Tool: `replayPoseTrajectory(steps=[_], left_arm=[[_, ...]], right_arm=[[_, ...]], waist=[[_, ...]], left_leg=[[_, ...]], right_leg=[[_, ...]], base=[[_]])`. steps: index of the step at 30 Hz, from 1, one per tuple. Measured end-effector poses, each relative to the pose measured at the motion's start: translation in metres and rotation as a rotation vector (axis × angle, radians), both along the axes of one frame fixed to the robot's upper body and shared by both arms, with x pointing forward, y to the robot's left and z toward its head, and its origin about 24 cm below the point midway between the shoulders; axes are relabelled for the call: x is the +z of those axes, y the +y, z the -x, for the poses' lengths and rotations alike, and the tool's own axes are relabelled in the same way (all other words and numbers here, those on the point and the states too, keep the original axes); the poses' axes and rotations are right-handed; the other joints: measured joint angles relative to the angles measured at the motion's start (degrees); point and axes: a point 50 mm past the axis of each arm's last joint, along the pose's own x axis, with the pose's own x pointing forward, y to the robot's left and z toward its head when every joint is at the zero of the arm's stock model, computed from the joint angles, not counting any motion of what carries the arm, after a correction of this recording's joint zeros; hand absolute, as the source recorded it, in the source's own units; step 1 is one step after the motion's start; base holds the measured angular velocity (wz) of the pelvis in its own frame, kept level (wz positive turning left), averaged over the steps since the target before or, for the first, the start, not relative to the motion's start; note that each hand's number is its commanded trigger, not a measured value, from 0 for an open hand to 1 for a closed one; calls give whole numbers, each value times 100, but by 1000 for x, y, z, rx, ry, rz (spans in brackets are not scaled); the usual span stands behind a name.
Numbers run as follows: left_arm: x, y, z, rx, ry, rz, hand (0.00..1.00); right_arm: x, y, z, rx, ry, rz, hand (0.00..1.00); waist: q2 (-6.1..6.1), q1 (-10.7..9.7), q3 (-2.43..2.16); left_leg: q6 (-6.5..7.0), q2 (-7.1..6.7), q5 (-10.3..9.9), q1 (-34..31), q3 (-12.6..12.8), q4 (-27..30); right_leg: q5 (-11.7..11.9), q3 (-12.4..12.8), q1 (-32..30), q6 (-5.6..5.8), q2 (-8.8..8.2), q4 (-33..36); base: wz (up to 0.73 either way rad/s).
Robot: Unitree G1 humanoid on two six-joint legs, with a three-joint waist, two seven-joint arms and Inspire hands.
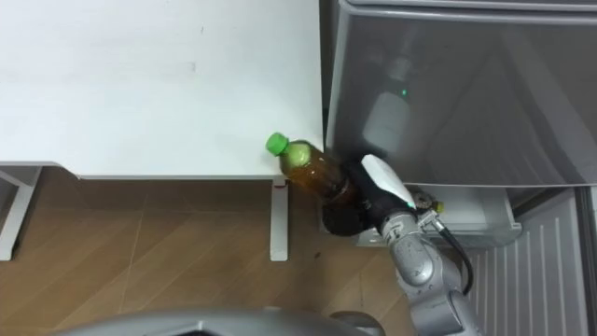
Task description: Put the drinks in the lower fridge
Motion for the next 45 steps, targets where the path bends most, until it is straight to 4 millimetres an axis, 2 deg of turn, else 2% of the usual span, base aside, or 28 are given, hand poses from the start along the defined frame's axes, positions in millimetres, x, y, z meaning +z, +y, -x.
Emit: replayPoseTrajectory(steps=[8, 15, 22, 29, 32, 36, 41, 45], left_arm=[[0, 1, -3, -31, -2, -1, 0], [0, 3, -11, -40, -13, -22, 0], [0, 3, -17, -4, -45, -23, 0], [0, 4, -20, 6, -80, -28, 0], [0, 2, -22, 12, -100, -17, 0], [0, 0, -17, 51, -100, 2, 0], [0, -2, -8, 59, -79, 11, 0], [0, -3, -6, 61, -69, 13, 0]], right_arm=[[-14, -8, 15, -96, 10, 28, 100], [-36, -18, 39, -251, 117, -59, 100], [-40, -28, 51, -424, 129, -177, 100], [-39, -45, 57, -670, 85, -288, 100], [-40, -52, 58, -825, 73, -400, 100], [-47, -61, 56, -1044, 87, -587, 100], [-51, -61, 56, -1149, 120, -730, 100], [-55, -61, 48, -1240, 129, -906, 100]], waist=[[-6, -2, 1], [17, -4, -5], [50, -147, -5], [92, -179, 30], [107, -162, 29], [136, -132, 4], [169, -132, -6], [163, -112, -4]], left_leg=[[1, 0, -1, -5, 15, -19], [1, 4, -1, -6, 55, 5], [1, 4, -1, 0, 75, 3], [11, -3, 5, 54, 114, -81], [13, -3, 8, 95, 116, -97], [13, -2, 8, 101, 124, -80], [13, -3, 8, 100, 129, -94], [13, -1, 8, 197, 211, -121]], right_leg=[[-3, 9, -21, 5, 2, -5], [-2, 18, -19, 3, 3, 18], [-2, 79, -69, 4, 5, 63], [1, 201, -113, 3, 21, 97], [2, 205, -101, 2, 27, 88], [2, 207, -67, 2, 30, 98], [1, 164, -17, 4, 27, 31], [-17, 142, 21, 14, 19, 4]], base=[[0], [-1], [-4], [-10], [-1], [0], [4], [3]])
